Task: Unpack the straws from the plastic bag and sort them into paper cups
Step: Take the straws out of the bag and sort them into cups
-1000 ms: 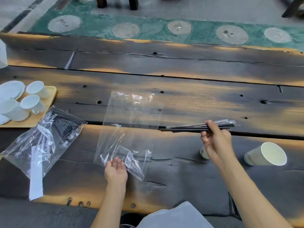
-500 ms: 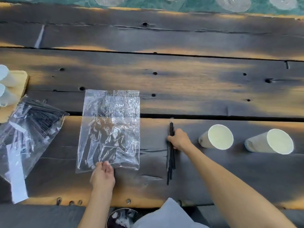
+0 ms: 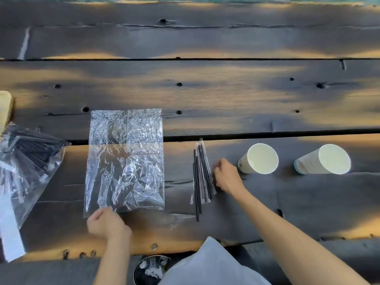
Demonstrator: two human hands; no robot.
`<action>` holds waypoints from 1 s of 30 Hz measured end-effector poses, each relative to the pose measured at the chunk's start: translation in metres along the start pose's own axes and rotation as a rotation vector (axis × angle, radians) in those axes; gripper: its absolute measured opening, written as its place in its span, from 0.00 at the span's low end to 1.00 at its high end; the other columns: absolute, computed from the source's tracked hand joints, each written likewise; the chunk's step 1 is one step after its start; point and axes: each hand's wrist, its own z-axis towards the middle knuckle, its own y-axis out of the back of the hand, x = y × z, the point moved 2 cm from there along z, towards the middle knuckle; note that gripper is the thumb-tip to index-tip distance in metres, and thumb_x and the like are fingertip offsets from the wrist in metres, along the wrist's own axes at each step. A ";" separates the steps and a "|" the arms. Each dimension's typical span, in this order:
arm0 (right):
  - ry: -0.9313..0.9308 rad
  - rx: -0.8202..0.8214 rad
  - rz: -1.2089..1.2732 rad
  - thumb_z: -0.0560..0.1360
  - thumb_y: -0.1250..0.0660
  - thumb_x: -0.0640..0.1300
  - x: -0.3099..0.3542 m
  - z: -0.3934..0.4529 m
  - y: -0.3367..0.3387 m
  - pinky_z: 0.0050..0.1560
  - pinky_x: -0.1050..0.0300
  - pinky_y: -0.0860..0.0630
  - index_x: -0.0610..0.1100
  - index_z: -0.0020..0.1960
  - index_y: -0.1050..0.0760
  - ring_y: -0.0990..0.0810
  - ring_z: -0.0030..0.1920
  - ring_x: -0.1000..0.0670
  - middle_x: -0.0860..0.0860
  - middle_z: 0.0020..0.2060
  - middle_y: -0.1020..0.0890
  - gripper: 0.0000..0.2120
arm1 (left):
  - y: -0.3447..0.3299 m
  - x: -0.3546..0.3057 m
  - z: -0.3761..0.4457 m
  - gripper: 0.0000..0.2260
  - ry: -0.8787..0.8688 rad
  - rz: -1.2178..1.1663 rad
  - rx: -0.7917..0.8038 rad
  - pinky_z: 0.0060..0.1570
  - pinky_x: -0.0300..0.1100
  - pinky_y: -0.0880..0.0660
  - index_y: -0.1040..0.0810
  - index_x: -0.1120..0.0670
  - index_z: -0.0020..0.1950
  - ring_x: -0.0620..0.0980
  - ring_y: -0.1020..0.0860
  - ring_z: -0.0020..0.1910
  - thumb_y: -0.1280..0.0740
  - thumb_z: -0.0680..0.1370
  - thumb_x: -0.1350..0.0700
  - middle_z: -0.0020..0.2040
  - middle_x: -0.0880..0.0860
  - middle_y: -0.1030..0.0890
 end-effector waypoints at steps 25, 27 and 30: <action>0.072 0.011 -0.296 0.80 0.38 0.44 -0.010 -0.028 -0.029 0.42 0.49 0.31 0.42 0.48 0.37 0.23 0.53 0.34 0.38 0.54 0.22 0.08 | -0.104 0.053 -0.132 0.12 -0.687 0.992 0.876 0.34 0.45 0.35 0.30 0.58 0.35 0.55 0.29 0.35 0.31 0.75 0.58 0.33 0.56 0.26; 0.033 0.009 -0.325 0.80 0.39 0.42 -0.009 -0.026 -0.029 0.43 0.49 0.32 0.40 0.50 0.33 0.23 0.55 0.33 0.37 0.55 0.22 0.05 | -0.106 0.051 -0.126 0.13 -0.668 0.961 0.910 0.34 0.46 0.37 0.32 0.58 0.32 0.56 0.31 0.34 0.32 0.73 0.60 0.29 0.56 0.29; -0.027 0.039 -0.400 0.78 0.40 0.35 -0.003 -0.021 -0.028 0.44 0.49 0.32 0.36 0.55 0.29 0.22 0.57 0.34 0.37 0.56 0.21 0.06 | -0.107 0.052 -0.118 0.14 -0.647 0.955 0.947 0.33 0.45 0.39 0.35 0.56 0.30 0.54 0.35 0.31 0.32 0.73 0.60 0.28 0.55 0.33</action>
